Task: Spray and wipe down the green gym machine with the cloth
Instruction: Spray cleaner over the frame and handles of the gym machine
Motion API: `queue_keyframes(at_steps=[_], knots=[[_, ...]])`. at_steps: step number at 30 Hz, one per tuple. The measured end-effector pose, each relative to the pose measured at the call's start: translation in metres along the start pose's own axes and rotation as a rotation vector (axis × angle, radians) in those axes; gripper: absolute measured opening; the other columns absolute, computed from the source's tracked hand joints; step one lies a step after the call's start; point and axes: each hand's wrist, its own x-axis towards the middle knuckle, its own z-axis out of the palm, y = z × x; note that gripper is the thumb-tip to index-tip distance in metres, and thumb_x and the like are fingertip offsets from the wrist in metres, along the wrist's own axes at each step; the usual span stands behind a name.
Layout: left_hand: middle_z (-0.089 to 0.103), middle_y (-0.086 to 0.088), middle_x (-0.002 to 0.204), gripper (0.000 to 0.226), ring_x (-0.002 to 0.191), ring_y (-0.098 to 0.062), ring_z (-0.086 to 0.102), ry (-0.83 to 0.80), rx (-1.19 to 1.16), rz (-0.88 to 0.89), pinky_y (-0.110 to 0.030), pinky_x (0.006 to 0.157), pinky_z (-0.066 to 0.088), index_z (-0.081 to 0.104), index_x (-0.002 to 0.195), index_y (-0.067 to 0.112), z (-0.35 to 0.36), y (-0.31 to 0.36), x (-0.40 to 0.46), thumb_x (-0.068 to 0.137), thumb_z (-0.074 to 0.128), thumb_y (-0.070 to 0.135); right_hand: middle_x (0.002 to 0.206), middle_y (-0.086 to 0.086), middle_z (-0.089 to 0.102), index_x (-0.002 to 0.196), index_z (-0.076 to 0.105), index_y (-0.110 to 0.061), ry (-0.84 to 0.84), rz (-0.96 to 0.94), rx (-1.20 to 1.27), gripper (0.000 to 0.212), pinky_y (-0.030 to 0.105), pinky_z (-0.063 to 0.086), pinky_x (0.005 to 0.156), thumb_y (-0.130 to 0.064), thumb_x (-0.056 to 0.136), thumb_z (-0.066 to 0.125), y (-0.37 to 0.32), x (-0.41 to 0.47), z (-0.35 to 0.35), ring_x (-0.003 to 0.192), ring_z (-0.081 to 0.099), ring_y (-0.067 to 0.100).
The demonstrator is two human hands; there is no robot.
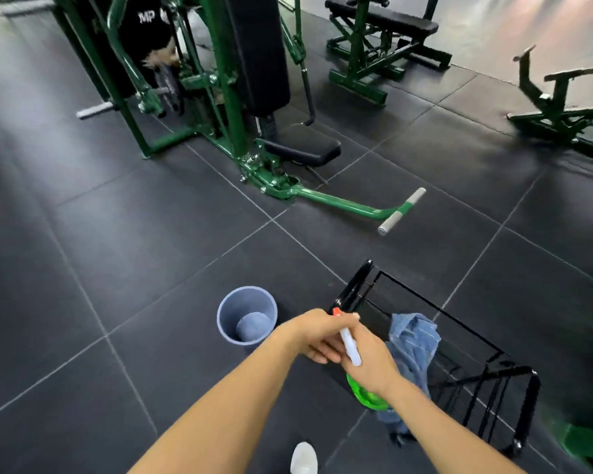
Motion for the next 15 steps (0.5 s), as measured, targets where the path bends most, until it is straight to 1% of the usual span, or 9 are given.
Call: queue_keyframes(at_steps=[1,2,5,8,9,10,12,13,15], knots=[[0.068,0.000,0.089,0.048,0.066,-0.013,0.062,0.033,-0.035,-0.006,-0.023,0.063,0.048,0.067,0.096,0.015,-0.007,-0.011,-0.004,0.091,0.048,0.058,0.129,-0.027,0.047,0.141,0.028,-0.050,-0.020,-0.017,-0.005,0.081,0.006,0.034,0.089,-0.010,0.077,0.056,-0.004,-0.001,0.003,0.119,0.048,-0.001],[0.066,0.001,0.092,0.048,0.066,-0.013,0.062,0.084,-0.067,-0.020,-0.024,0.063,0.047,0.065,0.099,0.015,-0.013,-0.025,-0.008,0.090,0.048,0.060,0.125,-0.027,0.049,0.142,0.030,-0.048,-0.049,-0.016,-0.007,0.081,0.010,0.037,0.088,-0.009,0.075,0.055,-0.007,-0.003,0.008,0.116,0.051,0.001],[0.061,0.001,0.091,0.034,0.069,-0.015,0.060,0.249,-0.171,-0.061,-0.023,0.060,0.043,0.056,0.093,0.017,-0.024,-0.074,-0.026,0.092,0.049,0.050,0.117,-0.013,0.059,0.144,0.034,-0.041,-0.122,-0.017,-0.021,0.080,0.017,0.043,0.080,-0.010,0.073,0.055,-0.011,-0.011,0.024,0.100,0.057,0.010],[0.061,0.000,0.092,0.028,0.070,-0.015,0.061,0.383,-0.345,-0.122,-0.021,0.055,0.040,0.054,0.092,0.017,-0.029,-0.138,-0.053,0.094,0.048,0.045,0.108,-0.010,0.061,0.140,0.041,-0.033,-0.212,-0.066,-0.046,0.070,0.014,0.040,0.076,-0.010,0.077,0.059,-0.017,-0.021,0.043,0.090,0.057,0.011],[0.061,0.000,0.090,0.027,0.068,-0.015,0.060,0.433,-0.406,-0.138,-0.020,0.054,0.039,0.054,0.091,0.017,-0.027,-0.168,-0.066,0.094,0.049,0.044,0.105,-0.010,0.061,0.138,0.044,-0.030,-0.248,-0.089,-0.060,0.064,0.015,0.040,0.075,-0.010,0.079,0.060,-0.024,-0.025,0.055,0.088,0.057,0.012],[0.060,0.000,0.088,0.027,0.067,-0.015,0.060,0.452,-0.433,-0.152,-0.021,0.053,0.037,0.054,0.090,0.017,-0.025,-0.183,-0.069,0.094,0.049,0.043,0.104,-0.009,0.061,0.135,0.046,-0.028,-0.247,-0.071,-0.061,0.059,0.017,0.039,0.076,-0.012,0.081,0.060,-0.024,-0.026,0.057,0.088,0.057,0.012],[0.057,-0.002,0.084,0.027,0.063,-0.017,0.058,0.521,-0.521,-0.202,-0.021,0.051,0.035,0.053,0.085,0.015,-0.014,-0.230,-0.088,0.094,0.049,0.039,0.102,-0.013,0.060,0.131,0.048,-0.024,-0.293,-0.074,-0.072,0.051,0.018,0.039,0.078,-0.021,0.081,0.059,-0.032,-0.035,0.072,0.085,0.059,0.010],[0.056,-0.002,0.081,0.026,0.062,-0.017,0.056,0.551,-0.565,-0.229,-0.020,0.051,0.034,0.052,0.083,0.014,-0.006,-0.252,-0.100,0.095,0.048,0.037,0.103,-0.014,0.060,0.131,0.049,-0.022,-0.327,-0.094,-0.077,0.052,0.018,0.040,0.078,-0.026,0.080,0.058,-0.035,-0.041,0.081,0.082,0.060,0.009],[0.054,-0.003,0.076,0.024,0.058,-0.017,0.054,0.625,-0.659,-0.276,-0.020,0.050,0.032,0.049,0.080,0.013,0.017,-0.295,-0.129,0.097,0.047,0.031,0.110,-0.013,0.061,0.135,0.047,-0.021,-0.412,-0.176,-0.126,0.053,0.016,0.041,0.079,-0.028,0.085,0.061,-0.042,-0.055,0.099,0.080,0.059,0.008]])
